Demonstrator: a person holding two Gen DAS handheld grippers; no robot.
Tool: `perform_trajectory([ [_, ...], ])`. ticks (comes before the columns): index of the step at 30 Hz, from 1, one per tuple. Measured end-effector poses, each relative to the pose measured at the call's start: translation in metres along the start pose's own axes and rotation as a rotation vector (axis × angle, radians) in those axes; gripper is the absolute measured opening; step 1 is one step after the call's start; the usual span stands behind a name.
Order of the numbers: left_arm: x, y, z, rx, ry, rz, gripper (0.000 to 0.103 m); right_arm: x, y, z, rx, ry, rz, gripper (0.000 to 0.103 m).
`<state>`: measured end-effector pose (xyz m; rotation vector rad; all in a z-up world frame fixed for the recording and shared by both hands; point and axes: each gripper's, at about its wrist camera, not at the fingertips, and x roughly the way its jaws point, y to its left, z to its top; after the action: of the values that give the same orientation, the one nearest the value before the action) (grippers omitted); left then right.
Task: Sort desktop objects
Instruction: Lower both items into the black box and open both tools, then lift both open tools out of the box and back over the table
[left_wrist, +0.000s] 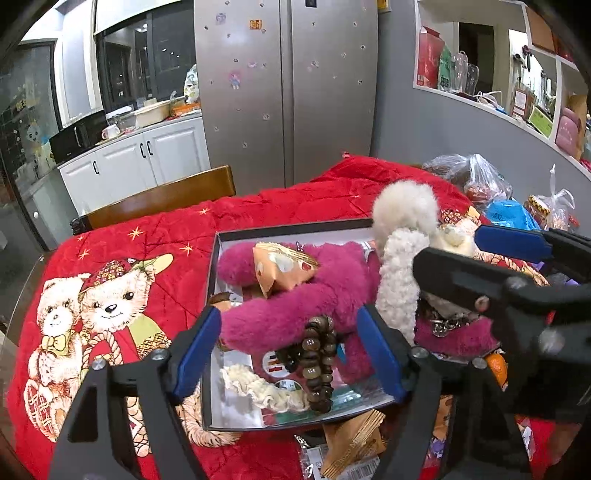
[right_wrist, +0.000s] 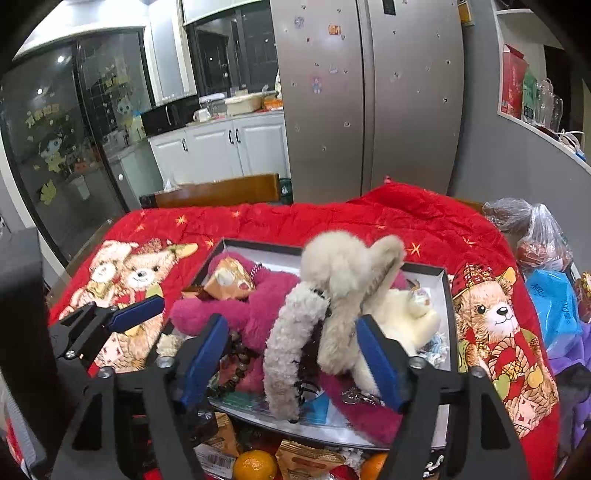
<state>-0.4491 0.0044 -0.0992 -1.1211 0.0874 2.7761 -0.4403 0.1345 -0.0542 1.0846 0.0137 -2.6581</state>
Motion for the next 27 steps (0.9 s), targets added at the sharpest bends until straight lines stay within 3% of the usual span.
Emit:
perform_trajectory([
  [17,0.006,-0.003,-0.004,-0.001,0.017,0.016,0.081,-0.006,-0.014,0.004,0.044,0.003,0.014,0.077],
  [27,-0.018,-0.005,0.0,-0.019,-0.011,-0.005,0.081,-0.021,-0.007,0.006,0.023,-0.02,0.029,0.077],
])
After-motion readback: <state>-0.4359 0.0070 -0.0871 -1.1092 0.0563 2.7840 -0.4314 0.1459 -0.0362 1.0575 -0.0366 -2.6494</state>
